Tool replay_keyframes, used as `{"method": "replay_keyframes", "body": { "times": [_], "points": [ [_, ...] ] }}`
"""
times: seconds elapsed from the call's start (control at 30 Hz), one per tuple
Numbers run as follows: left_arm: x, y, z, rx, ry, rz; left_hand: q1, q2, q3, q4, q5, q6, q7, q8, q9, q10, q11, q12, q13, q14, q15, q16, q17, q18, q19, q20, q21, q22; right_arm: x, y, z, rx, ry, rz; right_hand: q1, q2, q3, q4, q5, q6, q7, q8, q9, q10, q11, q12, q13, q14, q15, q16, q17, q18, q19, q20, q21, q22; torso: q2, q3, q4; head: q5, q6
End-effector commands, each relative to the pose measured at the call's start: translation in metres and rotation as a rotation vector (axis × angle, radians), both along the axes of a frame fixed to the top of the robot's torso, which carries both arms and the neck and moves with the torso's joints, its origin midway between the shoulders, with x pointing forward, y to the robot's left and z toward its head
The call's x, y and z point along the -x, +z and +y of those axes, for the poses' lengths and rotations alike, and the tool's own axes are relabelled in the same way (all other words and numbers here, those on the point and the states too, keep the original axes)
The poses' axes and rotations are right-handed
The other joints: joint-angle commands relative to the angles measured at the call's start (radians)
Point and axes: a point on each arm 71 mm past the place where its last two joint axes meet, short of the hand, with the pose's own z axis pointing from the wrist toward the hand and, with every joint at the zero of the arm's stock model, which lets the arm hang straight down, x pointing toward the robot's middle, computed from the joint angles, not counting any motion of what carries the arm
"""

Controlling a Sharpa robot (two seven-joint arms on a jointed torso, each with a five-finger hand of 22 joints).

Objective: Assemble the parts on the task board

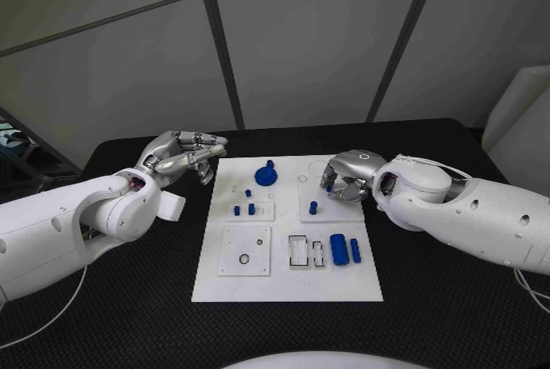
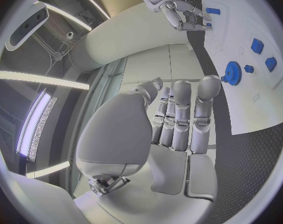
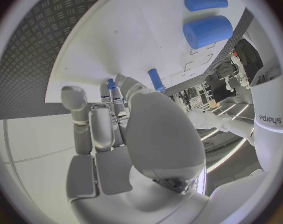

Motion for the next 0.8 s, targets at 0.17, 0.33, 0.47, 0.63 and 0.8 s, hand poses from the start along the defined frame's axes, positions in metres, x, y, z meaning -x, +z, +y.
{"method": "replay_keyframes", "body": {
  "times": [0.17,0.33,0.47,0.63,0.8],
  "points": [
    [0.0002,0.0014,-0.0018,0.021,-0.010,-0.004,0.004,0.008,-0.004,0.000,0.001,0.007,0.002,0.006,-0.001,0.003,-0.001,0.005,0.001,-0.004,-0.003,0.002,0.001,0.023,-0.004,0.002,0.000,0.001,0.0003,-0.0040,0.0019,0.048,-0.004,0.023,0.001,0.009,0.027,-0.005,-0.007,0.028,-0.004,0.010,0.005,0.026,-0.006,0.011,0.003,0.057,0.000,0.010,0.000,-0.014,0.020,-0.003,0.037,0.046,0.000,0.0008,-0.0011,0.002,-0.001],
    [-0.0002,0.0010,-0.0015,0.019,-0.008,-0.001,0.007,0.011,-0.005,-0.002,0.001,0.007,0.002,0.006,-0.001,0.003,-0.001,0.006,0.002,0.002,-0.003,0.014,0.017,0.020,0.002,0.002,0.015,0.010,0.0006,-0.0043,0.0026,0.052,-0.004,0.020,0.010,0.022,0.057,-0.023,-0.018,0.061,-0.013,0.023,0.011,0.062,-0.017,0.021,0.009,0.057,-0.009,0.020,0.004,-0.015,0.022,-0.009,0.053,0.063,-0.001,0.0004,-0.0002,-0.001,-0.004],
    [-0.0005,0.0007,-0.0011,0.017,-0.005,0.001,0.008,0.014,-0.009,-0.006,0.001,0.006,0.003,0.007,-0.002,0.001,0.000,0.009,0.003,0.024,-0.003,0.051,0.058,0.008,0.031,0.001,0.078,0.049,0.0002,-0.0030,0.0030,0.052,-0.012,-0.004,0.016,0.032,0.076,-0.038,-0.024,0.081,-0.018,0.032,0.016,0.084,-0.023,0.025,0.013,0.056,-0.015,0.027,0.007,-0.016,0.022,-0.015,0.063,0.074,0.000,0.0005,-0.0011,-0.002,-0.004],
    [-0.0009,0.0003,-0.0008,0.015,-0.003,0.003,0.009,0.015,-0.009,-0.006,0.001,0.006,0.003,0.007,-0.002,0.001,0.000,0.009,0.004,0.023,-0.003,0.049,0.054,0.008,0.031,0.001,0.077,0.048,-0.0007,0.0003,0.0025,0.041,-0.030,-0.053,0.017,0.050,0.104,-0.058,-0.032,0.102,-0.023,0.040,0.024,0.109,-0.029,0.027,0.020,0.056,-0.020,0.035,0.011,-0.018,0.021,-0.021,0.077,0.089,-0.001,0.0006,-0.0006,-0.003,-0.004],
    [-0.0011,0.0001,-0.0007,0.014,-0.002,0.005,0.009,0.015,-0.010,-0.007,0.001,0.005,0.003,0.007,-0.002,0.000,0.000,0.010,0.004,0.024,-0.003,0.051,0.055,0.008,0.032,0.001,0.077,0.048,0.0002,0.0039,0.0028,0.021,-0.034,-0.091,0.015,0.054,0.122,-0.069,-0.032,0.102,-0.022,0.038,0.026,0.110,-0.029,0.021,0.021,0.056,-0.020,0.039,0.012,-0.019,0.019,-0.022,0.082,0.093,-0.001,0.0006,-0.0009,-0.003,-0.005]
  ]
}}
